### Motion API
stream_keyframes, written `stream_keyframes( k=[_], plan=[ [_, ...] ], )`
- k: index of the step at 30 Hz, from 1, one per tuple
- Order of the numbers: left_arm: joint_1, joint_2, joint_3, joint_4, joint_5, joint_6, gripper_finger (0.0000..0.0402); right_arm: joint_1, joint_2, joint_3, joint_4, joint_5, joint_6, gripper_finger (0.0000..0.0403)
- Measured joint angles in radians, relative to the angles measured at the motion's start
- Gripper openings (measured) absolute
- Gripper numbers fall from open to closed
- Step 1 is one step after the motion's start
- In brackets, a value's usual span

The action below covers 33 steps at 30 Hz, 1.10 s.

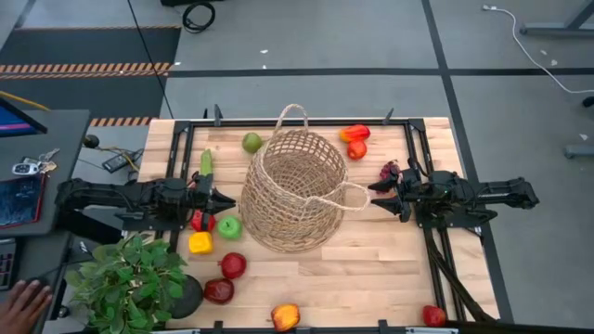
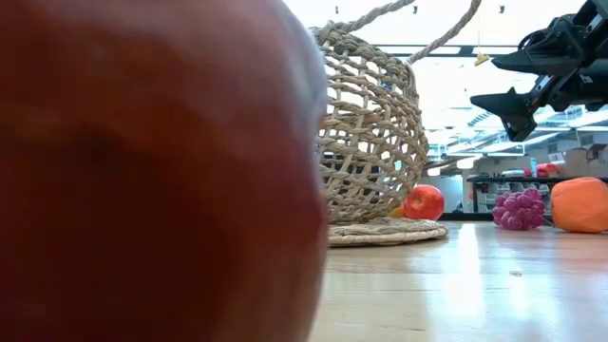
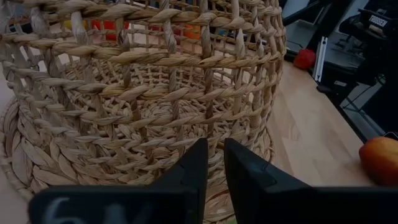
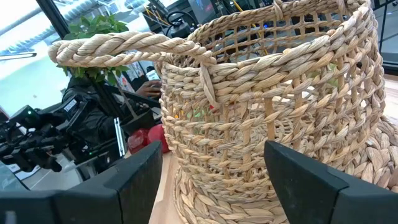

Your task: Build produce basket

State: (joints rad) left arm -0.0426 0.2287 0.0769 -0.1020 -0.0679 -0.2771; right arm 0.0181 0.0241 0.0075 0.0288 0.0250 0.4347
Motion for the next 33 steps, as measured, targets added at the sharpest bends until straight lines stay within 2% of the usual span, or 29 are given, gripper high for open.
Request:
stream_keyframes(
  k=[33],
  plan=[
    [0.000,0.000,0.000,0.000,0.000,0.000,0.0059,0.000,0.000,0.000,0.000,0.000,0.000,0.0284]
  ],
)
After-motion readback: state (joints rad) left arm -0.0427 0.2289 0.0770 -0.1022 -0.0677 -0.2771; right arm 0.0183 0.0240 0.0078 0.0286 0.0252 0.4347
